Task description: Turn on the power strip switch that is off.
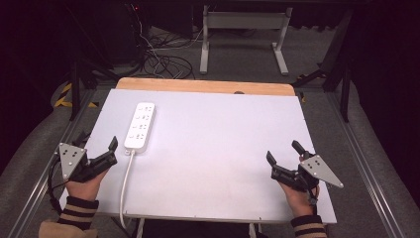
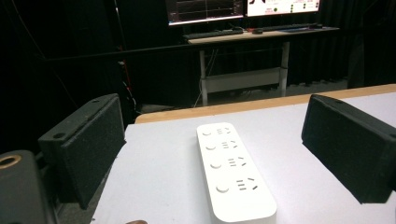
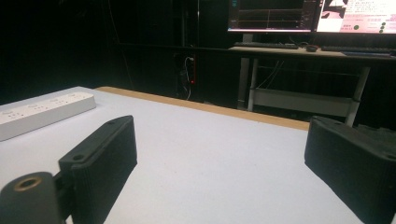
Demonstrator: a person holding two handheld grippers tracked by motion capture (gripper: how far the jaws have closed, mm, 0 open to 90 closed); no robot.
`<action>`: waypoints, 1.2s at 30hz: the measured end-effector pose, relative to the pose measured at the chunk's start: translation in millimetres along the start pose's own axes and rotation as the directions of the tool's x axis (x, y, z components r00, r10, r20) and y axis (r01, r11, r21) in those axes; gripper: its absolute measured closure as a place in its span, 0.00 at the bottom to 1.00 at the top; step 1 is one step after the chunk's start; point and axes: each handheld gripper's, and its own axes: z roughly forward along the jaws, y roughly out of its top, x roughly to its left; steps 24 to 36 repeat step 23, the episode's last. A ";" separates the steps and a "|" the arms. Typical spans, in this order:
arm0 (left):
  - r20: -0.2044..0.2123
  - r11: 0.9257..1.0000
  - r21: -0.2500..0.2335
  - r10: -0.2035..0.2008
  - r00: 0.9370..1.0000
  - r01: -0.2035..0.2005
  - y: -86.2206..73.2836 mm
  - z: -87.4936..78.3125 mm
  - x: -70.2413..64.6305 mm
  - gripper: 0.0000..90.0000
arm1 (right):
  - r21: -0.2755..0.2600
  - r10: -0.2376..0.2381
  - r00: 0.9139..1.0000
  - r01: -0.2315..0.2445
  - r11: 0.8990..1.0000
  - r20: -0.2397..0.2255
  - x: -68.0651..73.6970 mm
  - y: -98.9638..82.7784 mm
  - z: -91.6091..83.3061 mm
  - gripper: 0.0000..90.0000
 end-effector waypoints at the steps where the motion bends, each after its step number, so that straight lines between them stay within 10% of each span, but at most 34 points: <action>1: 0.000 1.000 0.001 0.001 1.000 -0.001 0.1 -0.7 0.1 0.08 | 0.001 0.002 1.000 -0.002 1.000 0.000 0.4 0.0 -0.4 0.11; 36: 0.005 1.000 0.005 0.000 1.000 0.000 -1.4 0.5 -0.6 0.07 | 0.005 -0.001 1.000 0.001 1.000 0.002 0.5 -2.0 -3.0 0.11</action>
